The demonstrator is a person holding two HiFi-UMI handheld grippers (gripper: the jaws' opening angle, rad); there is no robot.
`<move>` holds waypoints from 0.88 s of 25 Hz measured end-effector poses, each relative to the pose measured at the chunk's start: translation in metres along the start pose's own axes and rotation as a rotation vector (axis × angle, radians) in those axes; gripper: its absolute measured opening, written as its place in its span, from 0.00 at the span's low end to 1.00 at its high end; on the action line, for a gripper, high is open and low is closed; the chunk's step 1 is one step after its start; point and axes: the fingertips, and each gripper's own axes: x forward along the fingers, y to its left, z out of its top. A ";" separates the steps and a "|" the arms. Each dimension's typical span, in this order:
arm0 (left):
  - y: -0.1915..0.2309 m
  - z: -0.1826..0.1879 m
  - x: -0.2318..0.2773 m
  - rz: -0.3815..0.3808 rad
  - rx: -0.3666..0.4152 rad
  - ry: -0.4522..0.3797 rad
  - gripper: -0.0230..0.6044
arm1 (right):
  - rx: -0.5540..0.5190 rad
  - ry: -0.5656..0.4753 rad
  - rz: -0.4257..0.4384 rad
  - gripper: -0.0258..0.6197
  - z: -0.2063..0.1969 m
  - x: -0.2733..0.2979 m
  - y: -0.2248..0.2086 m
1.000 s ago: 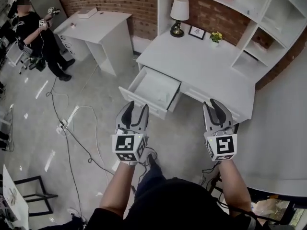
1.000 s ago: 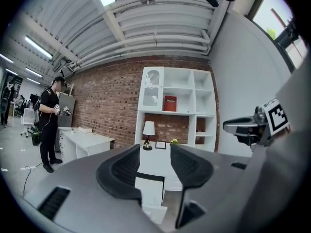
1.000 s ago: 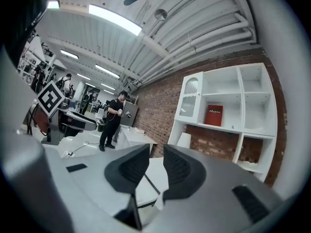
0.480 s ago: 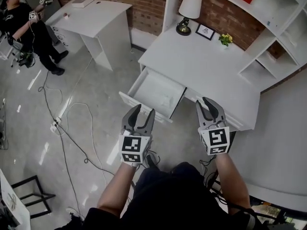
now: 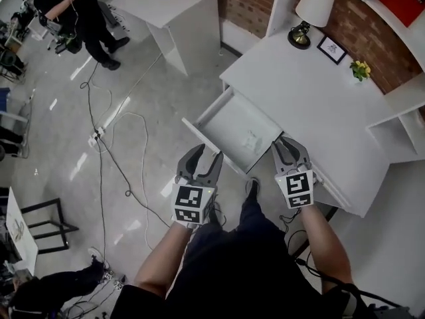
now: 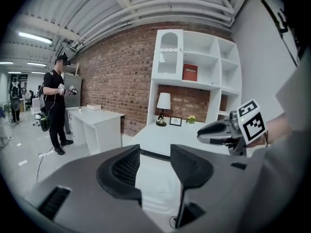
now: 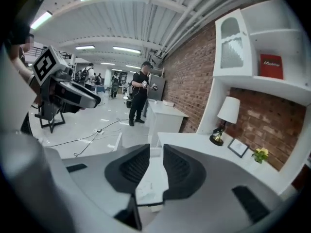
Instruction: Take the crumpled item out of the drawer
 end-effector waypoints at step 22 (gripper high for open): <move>0.038 -0.109 0.068 0.130 -0.173 0.239 0.34 | -0.353 0.515 0.505 0.18 -0.209 0.188 0.068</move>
